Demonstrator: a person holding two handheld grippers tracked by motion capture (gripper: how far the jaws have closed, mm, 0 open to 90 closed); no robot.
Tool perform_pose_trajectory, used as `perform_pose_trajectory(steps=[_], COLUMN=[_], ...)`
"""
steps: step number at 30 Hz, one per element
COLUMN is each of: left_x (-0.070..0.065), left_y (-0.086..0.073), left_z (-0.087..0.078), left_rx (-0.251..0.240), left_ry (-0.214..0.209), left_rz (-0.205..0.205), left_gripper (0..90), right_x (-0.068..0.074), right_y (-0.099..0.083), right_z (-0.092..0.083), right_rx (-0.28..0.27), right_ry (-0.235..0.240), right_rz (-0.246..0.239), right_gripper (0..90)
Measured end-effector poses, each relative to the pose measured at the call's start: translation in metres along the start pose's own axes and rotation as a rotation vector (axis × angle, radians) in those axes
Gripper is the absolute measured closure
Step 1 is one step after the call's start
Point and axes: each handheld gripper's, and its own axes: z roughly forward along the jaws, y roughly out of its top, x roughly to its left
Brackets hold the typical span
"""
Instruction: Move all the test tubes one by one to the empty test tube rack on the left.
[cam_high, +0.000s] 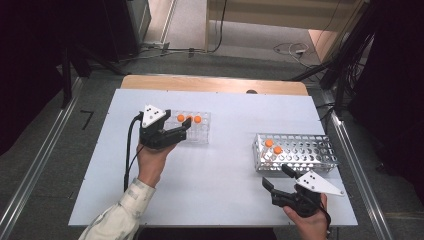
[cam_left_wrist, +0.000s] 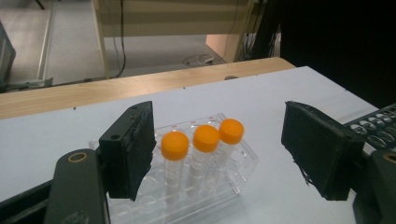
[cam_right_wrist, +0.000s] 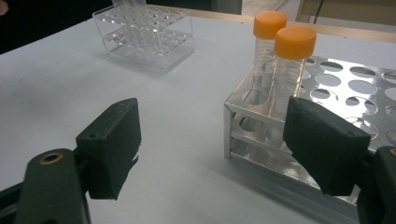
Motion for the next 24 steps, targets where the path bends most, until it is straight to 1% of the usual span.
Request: perform_pose_trajectory(steps=[5,8,12,14,17,19,24], left_x=[-0.006,-0.007,-0.009,-0.011,-0.012,-0.012,-0.015], left_y=[-0.015,-0.023,-0.035,-0.042,-0.049,-0.052,-0.058], left_z=[-0.009,-0.016,-0.023,-0.027,-0.032,-0.034,-0.040], left_rx=[0.008,0.018,0.027,0.038,0.036,0.035,0.037], left_ry=[-0.033,-0.044,-0.057,-0.054,-0.055,-0.055,-0.063], left_rz=[0.003,0.007,0.003,0.008,0.010,0.008,0.006], left_gripper=[25.3,24.2,23.4,21.1,20.8,20.7,20.7], right_x=[-0.003,-0.005,-0.010,-0.013,-0.017,-0.019,-0.024], right_y=[0.000,0.000,0.000,0.000,0.001,0.002,0.003], right_z=[0.000,0.003,0.006,0.007,0.009,0.011,0.018], right_rx=[-0.002,-0.001,-0.001,-0.002,-0.003,-0.004,-0.017], right_ry=[-0.016,-0.032,-0.061,-0.070,-0.085,-0.095,-0.127], right_rz=[0.002,-0.002,0.004,0.008,0.012,0.009,-0.010], right_gripper=[18.2,18.5,19.5,20.5,22.5,24.5,34.7])
